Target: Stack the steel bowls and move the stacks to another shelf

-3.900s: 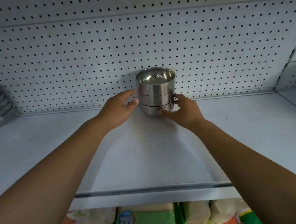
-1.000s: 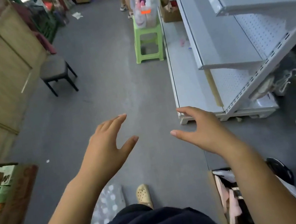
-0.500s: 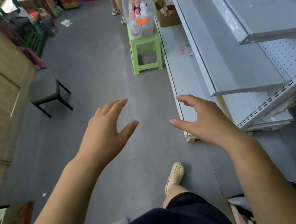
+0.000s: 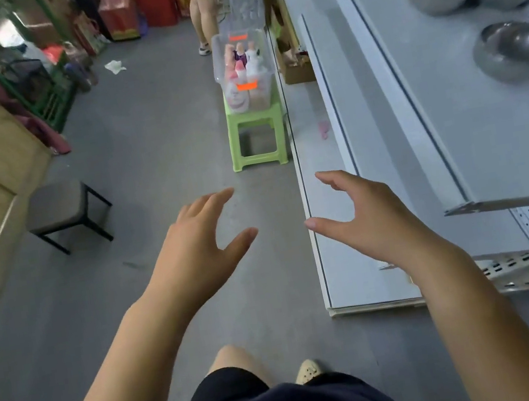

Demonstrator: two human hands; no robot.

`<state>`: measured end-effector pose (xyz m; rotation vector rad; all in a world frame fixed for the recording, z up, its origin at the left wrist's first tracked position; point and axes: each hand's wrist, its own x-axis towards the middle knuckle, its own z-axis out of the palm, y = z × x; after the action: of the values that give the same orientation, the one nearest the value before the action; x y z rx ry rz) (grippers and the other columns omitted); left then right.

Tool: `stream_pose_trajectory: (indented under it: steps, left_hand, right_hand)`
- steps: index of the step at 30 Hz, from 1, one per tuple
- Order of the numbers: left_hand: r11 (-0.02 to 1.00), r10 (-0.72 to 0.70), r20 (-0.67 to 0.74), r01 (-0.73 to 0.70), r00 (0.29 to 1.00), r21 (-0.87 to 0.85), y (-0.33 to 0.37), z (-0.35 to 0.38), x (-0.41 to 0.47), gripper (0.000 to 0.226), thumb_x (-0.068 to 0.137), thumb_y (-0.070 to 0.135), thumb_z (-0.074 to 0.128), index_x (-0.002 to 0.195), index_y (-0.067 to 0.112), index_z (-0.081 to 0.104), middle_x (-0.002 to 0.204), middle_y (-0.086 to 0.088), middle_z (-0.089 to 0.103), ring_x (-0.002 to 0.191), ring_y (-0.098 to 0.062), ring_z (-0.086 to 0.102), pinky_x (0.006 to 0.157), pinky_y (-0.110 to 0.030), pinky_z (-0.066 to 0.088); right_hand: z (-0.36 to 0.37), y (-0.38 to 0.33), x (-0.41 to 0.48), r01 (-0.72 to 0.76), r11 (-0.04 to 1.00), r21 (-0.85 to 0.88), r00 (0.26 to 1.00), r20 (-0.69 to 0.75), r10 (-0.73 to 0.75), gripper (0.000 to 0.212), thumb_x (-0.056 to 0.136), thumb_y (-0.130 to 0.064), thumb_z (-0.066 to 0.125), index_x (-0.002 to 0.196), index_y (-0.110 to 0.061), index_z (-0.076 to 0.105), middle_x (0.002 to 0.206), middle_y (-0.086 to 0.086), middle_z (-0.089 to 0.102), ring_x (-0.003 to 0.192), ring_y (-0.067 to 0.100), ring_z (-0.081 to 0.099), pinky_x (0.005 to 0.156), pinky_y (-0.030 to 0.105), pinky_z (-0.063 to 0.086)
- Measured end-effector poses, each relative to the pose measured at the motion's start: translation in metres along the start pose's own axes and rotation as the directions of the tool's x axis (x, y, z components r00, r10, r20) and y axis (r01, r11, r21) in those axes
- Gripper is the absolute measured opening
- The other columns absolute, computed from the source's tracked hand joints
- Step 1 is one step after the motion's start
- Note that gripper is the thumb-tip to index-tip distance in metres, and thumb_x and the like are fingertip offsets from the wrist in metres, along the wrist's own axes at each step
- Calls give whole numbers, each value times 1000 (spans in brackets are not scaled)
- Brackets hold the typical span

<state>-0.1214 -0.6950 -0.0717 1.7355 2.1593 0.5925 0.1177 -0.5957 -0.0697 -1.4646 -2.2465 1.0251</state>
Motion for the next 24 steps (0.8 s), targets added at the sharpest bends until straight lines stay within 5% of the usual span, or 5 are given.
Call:
stream_pose_trajectory:
  steps: [6, 13, 16, 24]
  left_hand:
    - [996, 85, 50, -85, 995, 6, -8, 3, 96, 76, 89, 57, 67, 153, 32, 36, 153, 10, 46, 140, -15, 43, 112, -35, 39]
    - [942, 334, 120, -328, 935, -70, -15, -8, 242, 76, 88, 53, 69, 153, 29, 38, 150, 8, 50, 138, -17, 45, 106, -32, 38]
    - [899, 437, 145, -427, 888, -94, -14, -14, 302, 74, 87, 52, 70, 151, 27, 42, 150, 6, 50, 138, -19, 46, 107, -33, 40]
    - [772, 635, 229, -606, 738, -190, 15, 4, 402, 71, 88, 54, 68, 148, 24, 46, 149, 2, 53, 136, -22, 50, 111, -43, 44]
  right_hand:
    - [-17, 2, 64, -46, 999, -21, 998, -48, 45, 80, 86, -47, 80, 155, -37, 40, 158, -17, 44, 146, 2, 38, 106, 16, 26]
    - [-37, -17, 142, -177, 980, 93, 942, -273, 196, 78, 86, -45, 80, 153, -38, 42, 147, -23, 47, 135, -1, 43, 105, 18, 31]
    - [-46, -25, 173, -213, 961, 177, 879, -395, 268, 74, 85, -42, 82, 149, -38, 47, 132, -28, 46, 123, -7, 41, 104, 18, 35]
    - [-60, -8, 202, -312, 871, 379, 602, -630, 490, 71, 86, -35, 82, 148, -34, 47, 140, -22, 46, 131, 3, 46, 117, 35, 41]
